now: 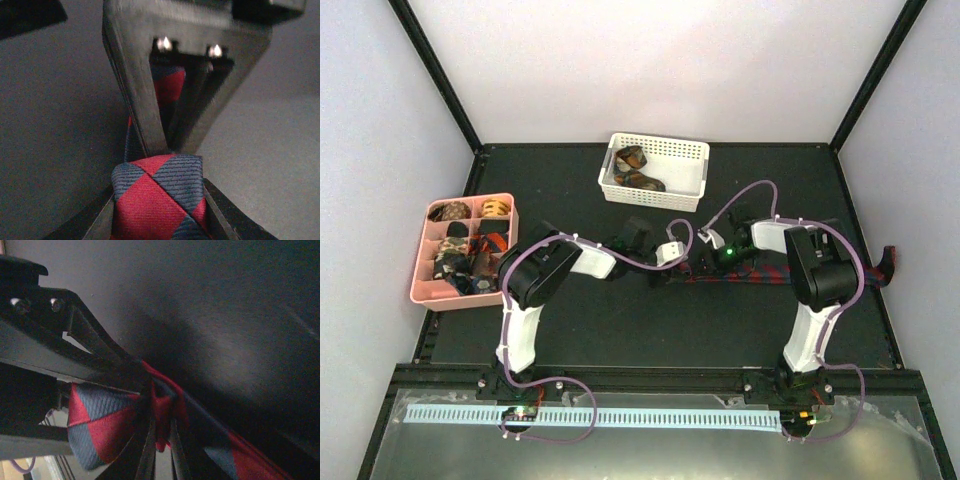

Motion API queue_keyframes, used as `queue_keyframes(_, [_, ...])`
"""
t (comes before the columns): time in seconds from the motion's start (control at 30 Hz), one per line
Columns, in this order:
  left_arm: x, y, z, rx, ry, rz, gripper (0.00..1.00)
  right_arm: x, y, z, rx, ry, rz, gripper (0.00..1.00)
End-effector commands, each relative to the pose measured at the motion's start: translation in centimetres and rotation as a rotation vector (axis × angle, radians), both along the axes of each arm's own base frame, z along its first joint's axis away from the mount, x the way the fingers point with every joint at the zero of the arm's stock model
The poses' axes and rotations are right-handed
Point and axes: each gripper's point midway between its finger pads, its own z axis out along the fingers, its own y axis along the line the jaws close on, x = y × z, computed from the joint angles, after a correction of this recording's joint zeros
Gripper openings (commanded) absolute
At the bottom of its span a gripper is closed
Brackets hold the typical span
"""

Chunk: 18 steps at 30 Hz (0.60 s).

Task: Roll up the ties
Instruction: Roll the tie at the center of the board.

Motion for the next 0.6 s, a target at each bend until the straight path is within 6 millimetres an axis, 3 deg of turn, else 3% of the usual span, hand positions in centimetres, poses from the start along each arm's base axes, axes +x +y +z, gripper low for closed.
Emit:
queue_keyframes(0.0, [-0.8, 1.2, -2.5, 0.103, 0.009, -0.006, 0.37, 1.0, -1.7, 1.4, -0.022, -0.041, -0.023, 0.11])
queue_keyframes(0.2, [-1.0, 1.7, -3.2, 0.151, 0.004, -0.013, 0.35, 1.1, -2.0, 3.8, 0.023, -0.072, -0.012, 0.20])
queue_keyframes(0.37, [-0.9, 1.4, -3.5, 0.180, -0.001, -0.014, 0.34, 1.4, -1.2, 5.7, 0.094, -0.084, -0.042, 0.36])
queue_keyframes(0.57, [-1.1, 1.3, -3.9, 0.200, 0.000, -0.018, 0.34, 1.4, 0.0, 3.9, 0.059, -0.044, -0.024, 0.38])
